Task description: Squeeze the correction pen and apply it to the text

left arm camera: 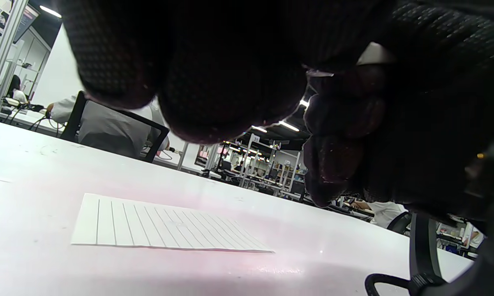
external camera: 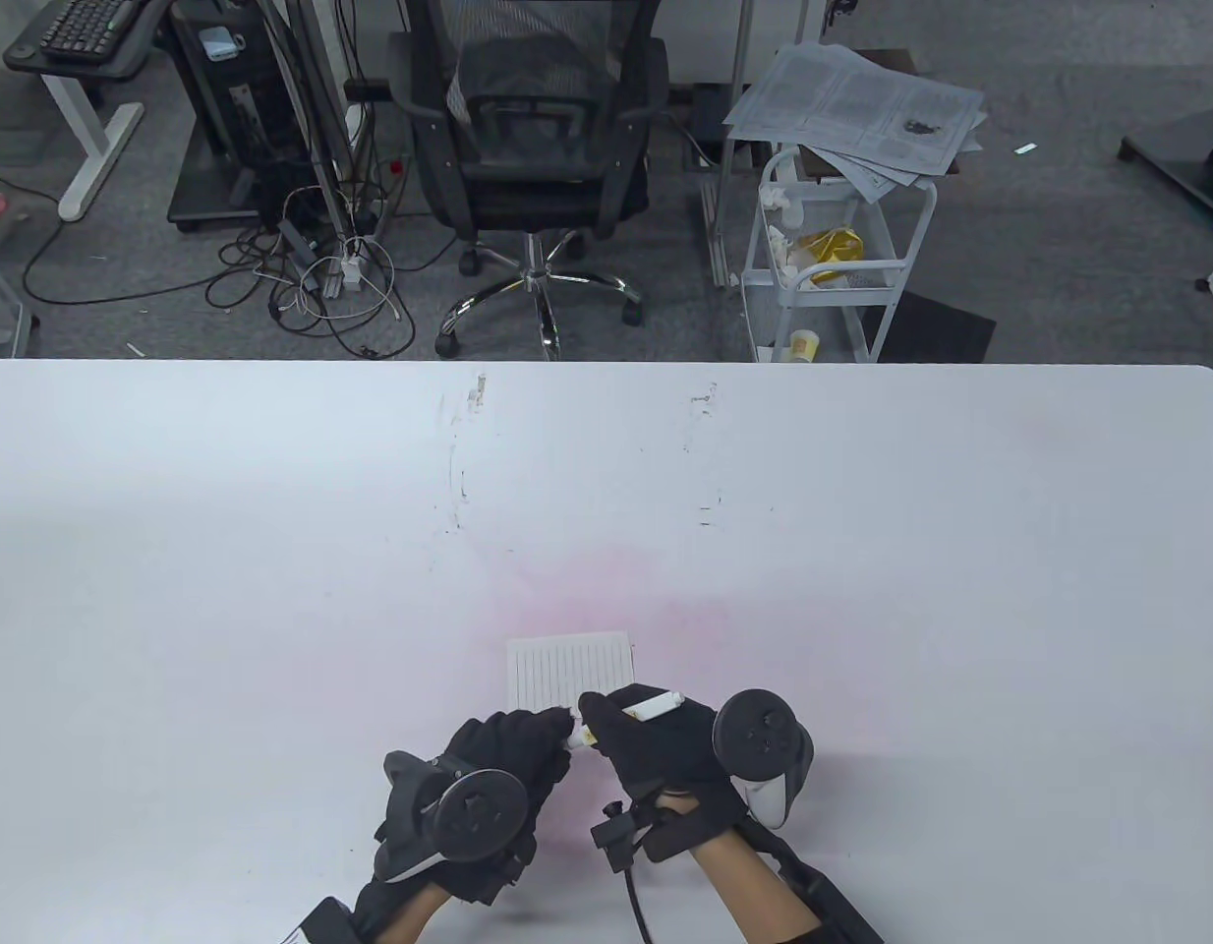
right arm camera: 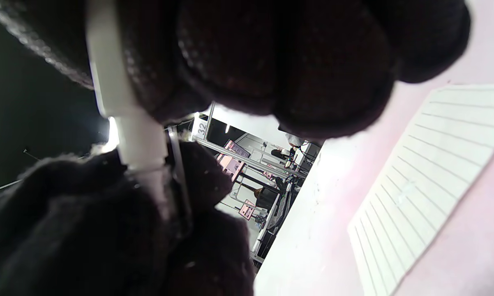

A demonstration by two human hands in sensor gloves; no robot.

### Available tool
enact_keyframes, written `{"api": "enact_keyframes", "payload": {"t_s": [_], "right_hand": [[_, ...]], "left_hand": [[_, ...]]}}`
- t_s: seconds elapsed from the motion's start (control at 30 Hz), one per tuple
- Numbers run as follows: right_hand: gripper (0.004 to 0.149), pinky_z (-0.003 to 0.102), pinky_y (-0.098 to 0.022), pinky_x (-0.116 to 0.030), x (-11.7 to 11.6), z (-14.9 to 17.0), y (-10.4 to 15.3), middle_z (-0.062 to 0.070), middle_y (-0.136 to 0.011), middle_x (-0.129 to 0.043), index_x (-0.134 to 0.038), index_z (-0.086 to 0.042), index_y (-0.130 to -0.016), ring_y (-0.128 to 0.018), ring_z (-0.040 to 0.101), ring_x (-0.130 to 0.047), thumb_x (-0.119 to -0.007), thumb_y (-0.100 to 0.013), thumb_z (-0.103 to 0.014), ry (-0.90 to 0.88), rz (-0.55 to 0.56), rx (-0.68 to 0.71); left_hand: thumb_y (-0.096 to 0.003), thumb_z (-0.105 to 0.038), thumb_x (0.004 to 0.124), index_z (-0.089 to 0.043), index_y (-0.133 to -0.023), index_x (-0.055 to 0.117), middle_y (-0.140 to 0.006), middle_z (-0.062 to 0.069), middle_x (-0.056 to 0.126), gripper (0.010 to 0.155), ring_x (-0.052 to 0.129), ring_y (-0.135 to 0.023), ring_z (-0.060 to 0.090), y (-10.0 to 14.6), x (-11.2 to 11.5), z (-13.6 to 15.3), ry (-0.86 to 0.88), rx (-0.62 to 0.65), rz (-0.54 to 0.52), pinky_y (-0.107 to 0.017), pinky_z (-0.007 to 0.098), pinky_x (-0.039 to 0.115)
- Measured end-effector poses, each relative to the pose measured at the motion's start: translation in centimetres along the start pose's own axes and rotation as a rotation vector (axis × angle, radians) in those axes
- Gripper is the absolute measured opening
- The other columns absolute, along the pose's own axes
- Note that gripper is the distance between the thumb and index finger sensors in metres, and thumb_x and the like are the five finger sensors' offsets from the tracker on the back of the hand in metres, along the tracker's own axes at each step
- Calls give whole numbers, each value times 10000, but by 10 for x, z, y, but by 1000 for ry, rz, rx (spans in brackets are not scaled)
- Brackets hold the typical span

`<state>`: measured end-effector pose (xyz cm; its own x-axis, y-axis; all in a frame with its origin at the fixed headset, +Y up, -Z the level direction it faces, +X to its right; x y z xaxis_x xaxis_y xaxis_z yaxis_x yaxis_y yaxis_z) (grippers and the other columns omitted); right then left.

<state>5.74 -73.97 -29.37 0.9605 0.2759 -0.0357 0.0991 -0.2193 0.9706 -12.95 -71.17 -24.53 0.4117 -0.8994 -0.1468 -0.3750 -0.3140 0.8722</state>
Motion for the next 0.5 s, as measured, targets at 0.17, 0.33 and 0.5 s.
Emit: {"api": "enact_keyframes", "payload": {"t_s": [0.17, 0.33, 0.5], "right_hand": [[386, 524, -375, -803, -2, 0, 3, 34, -392, -970, -962, -165, -434, -277, 290, -1000, -837, -392, -528, -79, 34, 12], [389, 519, -377, -805, -3, -4, 3, 31, -394, -971, -961, -169, -440, -279, 284, -1000, -832, -397, -534, -60, 26, 34], [386, 523, -372, -805, -5, -2, 4, 36, -390, -971, -962, -162, -434, -269, 288, -1000, -839, -393, -526, -94, 36, 27]], "left_hand": [[-346, -329, 816, -151, -781, 818, -578, 48, 1016, 470, 1075, -383, 176, -1, -3, 6, 137, -51, 5, -416, 396, 926], [-350, -331, 825, -147, -780, 827, -574, 48, 1025, 468, 1084, -378, 176, -2, -6, 9, 173, -43, 20, -409, 391, 934], [-346, -325, 831, -143, -775, 836, -567, 57, 1030, 466, 1088, -374, 181, -1, -8, 9, 173, -46, 11, -406, 397, 937]]}}
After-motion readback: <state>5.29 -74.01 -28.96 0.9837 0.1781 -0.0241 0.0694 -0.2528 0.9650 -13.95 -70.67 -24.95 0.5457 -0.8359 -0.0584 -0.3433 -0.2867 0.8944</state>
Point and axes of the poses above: the tracker on the back of each hand, its own z axis roughly to the little-finger side, its own y axis roughly from the fingertips to the wrist, x = y × z, the point moved 4 cm from there along -y, roughly from the wrist to the fingertips
